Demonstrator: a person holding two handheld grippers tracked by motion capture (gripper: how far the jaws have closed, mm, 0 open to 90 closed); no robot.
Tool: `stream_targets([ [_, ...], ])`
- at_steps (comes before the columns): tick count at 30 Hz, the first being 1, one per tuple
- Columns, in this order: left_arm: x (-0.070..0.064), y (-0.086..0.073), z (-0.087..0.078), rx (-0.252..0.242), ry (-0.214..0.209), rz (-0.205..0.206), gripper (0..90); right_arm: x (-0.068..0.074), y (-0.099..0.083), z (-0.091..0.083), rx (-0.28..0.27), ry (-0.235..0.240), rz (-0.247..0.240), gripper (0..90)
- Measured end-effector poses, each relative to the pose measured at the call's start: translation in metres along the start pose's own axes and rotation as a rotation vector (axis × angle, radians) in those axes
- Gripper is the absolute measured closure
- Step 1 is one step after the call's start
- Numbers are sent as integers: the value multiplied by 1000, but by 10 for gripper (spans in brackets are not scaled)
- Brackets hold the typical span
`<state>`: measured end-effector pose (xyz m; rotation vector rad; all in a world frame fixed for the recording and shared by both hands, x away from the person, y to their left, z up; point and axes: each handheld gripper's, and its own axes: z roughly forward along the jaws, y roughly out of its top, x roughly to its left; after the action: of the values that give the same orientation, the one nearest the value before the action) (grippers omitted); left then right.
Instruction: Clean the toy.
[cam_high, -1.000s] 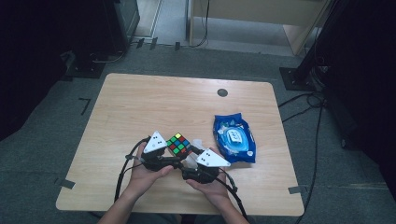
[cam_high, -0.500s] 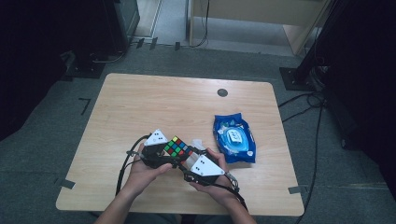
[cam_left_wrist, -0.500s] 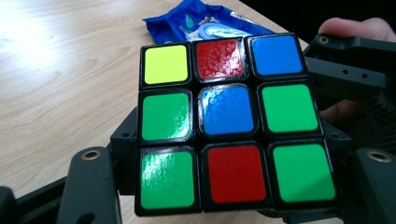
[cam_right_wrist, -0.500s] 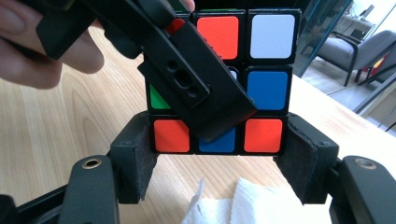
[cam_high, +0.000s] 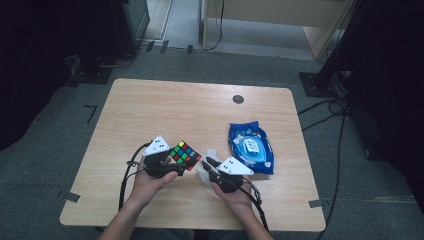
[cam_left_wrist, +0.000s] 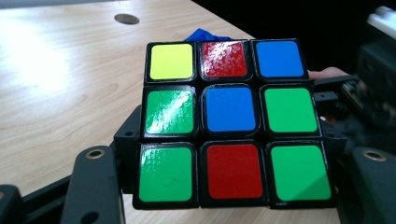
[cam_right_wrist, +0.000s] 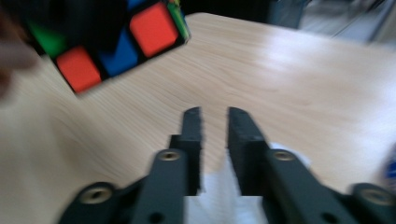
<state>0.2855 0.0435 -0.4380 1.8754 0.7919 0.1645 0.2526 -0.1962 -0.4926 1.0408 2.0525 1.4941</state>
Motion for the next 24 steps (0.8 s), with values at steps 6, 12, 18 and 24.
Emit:
stream_targets([
  [6, -8, -3, 6, 3, -9, 49, 338, 4, 6, -3, -26, 107, 68, 885],
  [12, -8, -4, 5, -7, -54, 45, 337, 3, 11, -9, -47, 116, 60, 900],
  [18, -10, -5, 5, -12, -60, 61, 338, 1, 16, -15, -80, 110, 48, 900],
  [24, 0, -3, -6, -54, -23, 46, 338, -8, 24, -23, -108, 106, 35, 756],
])
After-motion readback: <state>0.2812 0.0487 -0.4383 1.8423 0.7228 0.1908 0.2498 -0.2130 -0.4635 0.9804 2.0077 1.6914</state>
